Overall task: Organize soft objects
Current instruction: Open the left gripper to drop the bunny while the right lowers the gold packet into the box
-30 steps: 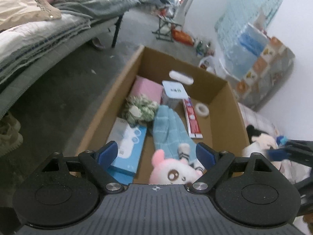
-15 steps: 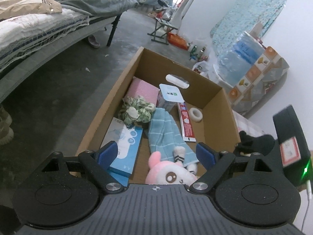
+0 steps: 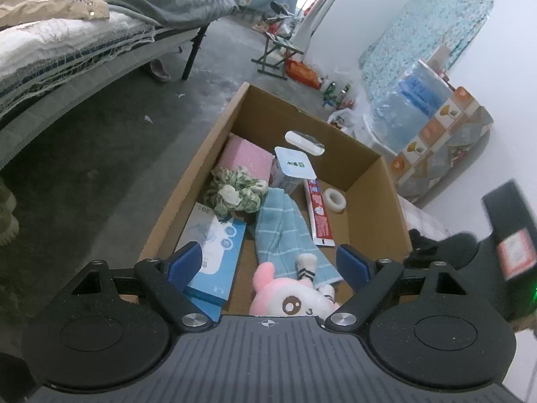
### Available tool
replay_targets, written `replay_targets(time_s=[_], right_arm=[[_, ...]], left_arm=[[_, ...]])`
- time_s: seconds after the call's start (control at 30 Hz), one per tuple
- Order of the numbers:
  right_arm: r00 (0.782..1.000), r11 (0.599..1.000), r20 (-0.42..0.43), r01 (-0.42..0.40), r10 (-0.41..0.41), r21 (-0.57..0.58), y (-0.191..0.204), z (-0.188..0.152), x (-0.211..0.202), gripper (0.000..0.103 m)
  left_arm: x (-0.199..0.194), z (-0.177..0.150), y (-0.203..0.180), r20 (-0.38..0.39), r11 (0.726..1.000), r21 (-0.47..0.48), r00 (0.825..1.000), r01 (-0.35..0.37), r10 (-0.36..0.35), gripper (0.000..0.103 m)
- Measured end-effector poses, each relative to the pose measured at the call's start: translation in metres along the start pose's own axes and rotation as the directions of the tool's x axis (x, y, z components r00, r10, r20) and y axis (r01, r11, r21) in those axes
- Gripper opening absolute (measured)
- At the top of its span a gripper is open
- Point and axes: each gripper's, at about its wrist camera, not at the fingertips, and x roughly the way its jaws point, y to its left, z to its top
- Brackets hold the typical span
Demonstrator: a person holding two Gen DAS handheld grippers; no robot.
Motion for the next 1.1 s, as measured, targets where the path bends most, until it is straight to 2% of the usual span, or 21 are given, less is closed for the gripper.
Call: replay_targets(time_s=[0.07, 0.17, 0.3, 0.33, 0.4, 0.5, 0.63, 0.8, 0.93, 1.1], right_arm=[[1.000, 1.000, -0.017, -0.012, 0.012, 0.013, 0.003, -0.001, 0.013, 0.048], [1.000, 0.995, 0.001, -0.008, 0.008, 0.102, -0.011, -0.001, 0.011, 0.048], [0.996, 0.969, 0.088, -0.046, 0.026, 0.243, -0.029, -0.003, -0.012, 0.047], [0.993, 0.954, 0.114, -0.046, 0.013, 0.296, -0.033, -0.003, -0.020, 0.047], [0.988, 0.901, 0.154, -0.075, 0.009, 0.427, -0.040, -0.004, -0.032, 0.030], [0.982, 0.831, 0.180, -0.140, 0.049, 0.539, -0.041, -0.011, -0.039, 0.023], [0.982, 0.767, 0.144, -0.185, 0.121, 0.615, -0.037, -0.018, -0.020, 0.023], [0.980, 0.671, 0.073, -0.179, 0.182, 0.719, -0.042, -0.029, 0.016, 0.023], [0.976, 0.630, 0.109, -0.204, 0.186, 0.749, -0.048, -0.031, 0.006, 0.024], [0.970, 0.582, 0.155, -0.235, 0.185, 0.779, -0.056, -0.030, 0.001, 0.033]], left_arm=[[0.001, 0.000, 0.002, -0.004, 1.000, -0.008, 1.000, 0.003, -0.003, 0.088], [0.001, 0.001, 0.003, -0.004, 1.000, -0.012, 1.000, 0.006, -0.006, 0.088], [-0.002, 0.002, 0.004, 0.005, 1.000, -0.013, 1.000, 0.014, -0.014, 0.088], [-0.002, 0.002, 0.004, 0.006, 1.000, -0.015, 1.000, 0.015, -0.015, 0.088], [-0.002, 0.002, 0.004, 0.008, 1.000, -0.017, 1.000, 0.021, -0.021, 0.088], [-0.001, 0.002, 0.006, 0.006, 0.999, -0.023, 0.999, 0.031, -0.031, 0.088], [-0.002, 0.002, 0.008, 0.009, 0.999, -0.026, 0.999, 0.039, -0.039, 0.088], [-0.002, 0.002, 0.012, 0.005, 0.998, -0.038, 0.999, 0.042, -0.042, 0.088], [-0.004, 0.003, 0.013, 0.012, 0.998, -0.037, 0.999, 0.042, -0.042, 0.088], [-0.006, 0.004, 0.014, 0.020, 0.998, -0.045, 0.999, 0.047, -0.046, 0.088]])
